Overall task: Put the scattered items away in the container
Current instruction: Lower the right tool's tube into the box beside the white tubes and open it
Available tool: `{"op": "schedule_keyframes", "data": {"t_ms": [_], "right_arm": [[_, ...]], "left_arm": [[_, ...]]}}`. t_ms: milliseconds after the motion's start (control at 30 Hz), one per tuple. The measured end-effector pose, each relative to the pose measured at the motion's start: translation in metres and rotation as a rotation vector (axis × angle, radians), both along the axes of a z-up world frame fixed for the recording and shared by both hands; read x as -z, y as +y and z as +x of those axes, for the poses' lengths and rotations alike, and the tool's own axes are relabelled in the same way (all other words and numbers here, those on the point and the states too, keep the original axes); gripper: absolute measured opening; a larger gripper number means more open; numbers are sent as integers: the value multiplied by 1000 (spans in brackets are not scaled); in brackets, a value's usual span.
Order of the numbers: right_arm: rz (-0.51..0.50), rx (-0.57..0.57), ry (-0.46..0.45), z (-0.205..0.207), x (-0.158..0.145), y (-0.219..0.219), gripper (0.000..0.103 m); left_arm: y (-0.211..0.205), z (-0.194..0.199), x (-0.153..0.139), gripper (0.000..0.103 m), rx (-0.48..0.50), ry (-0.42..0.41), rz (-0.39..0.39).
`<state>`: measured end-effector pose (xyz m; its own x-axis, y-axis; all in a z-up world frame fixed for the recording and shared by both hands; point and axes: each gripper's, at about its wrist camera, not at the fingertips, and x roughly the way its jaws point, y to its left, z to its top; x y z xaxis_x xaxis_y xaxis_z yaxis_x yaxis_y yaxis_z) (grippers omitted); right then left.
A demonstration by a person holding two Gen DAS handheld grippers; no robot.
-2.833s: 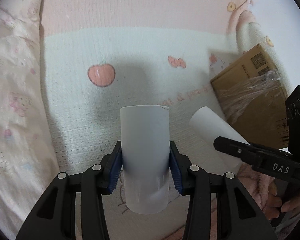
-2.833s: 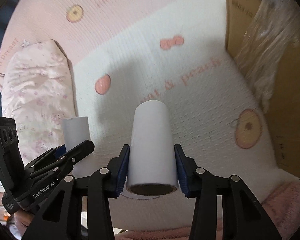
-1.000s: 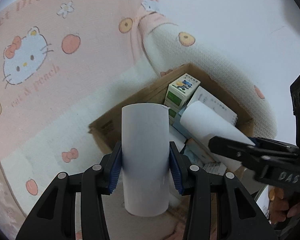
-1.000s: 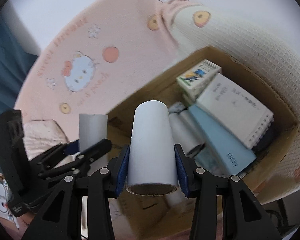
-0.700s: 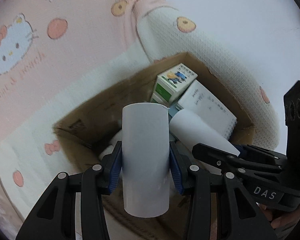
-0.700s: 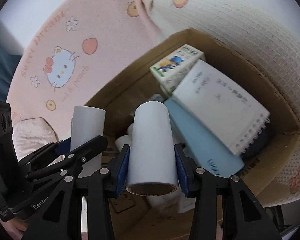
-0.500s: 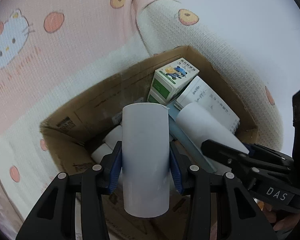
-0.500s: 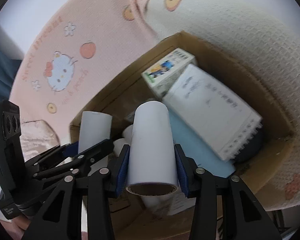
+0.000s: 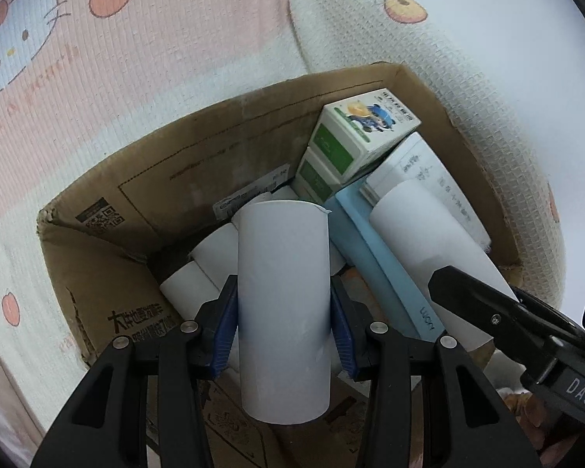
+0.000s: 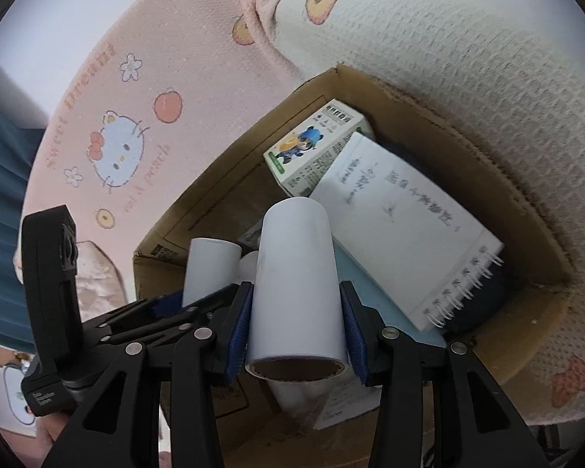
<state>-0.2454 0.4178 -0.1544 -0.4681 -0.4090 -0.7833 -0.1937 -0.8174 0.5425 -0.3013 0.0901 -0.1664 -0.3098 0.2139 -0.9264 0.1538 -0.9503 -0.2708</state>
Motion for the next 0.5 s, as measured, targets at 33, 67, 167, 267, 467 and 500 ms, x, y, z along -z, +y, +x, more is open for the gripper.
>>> {"op": "schedule_keyframes", "data": {"t_ms": [33,67,167,267,467,500], "right_arm": [[-2,-1,-4,-1,1,-1,41],[2,-2,-13,-3,3,-1,41],[15,-20,-29,-9,5,-6,41],[14,-51,-32,-18,7,-13,41],[-2,-98,-47,-38,12,-18,41],[-23,-106,-44,-41,14,-18,41]], "left_arm": [[-2,0,1,47,-10,1,-5],[-3,-1,2,47,-17,-3,-12],[-6,-6,8,47,-31,-24,-5],[-8,-10,11,47,-54,-35,-5],[-18,-12,11,47,-167,-46,27],[-20,-12,8,47,-184,-39,26]]}}
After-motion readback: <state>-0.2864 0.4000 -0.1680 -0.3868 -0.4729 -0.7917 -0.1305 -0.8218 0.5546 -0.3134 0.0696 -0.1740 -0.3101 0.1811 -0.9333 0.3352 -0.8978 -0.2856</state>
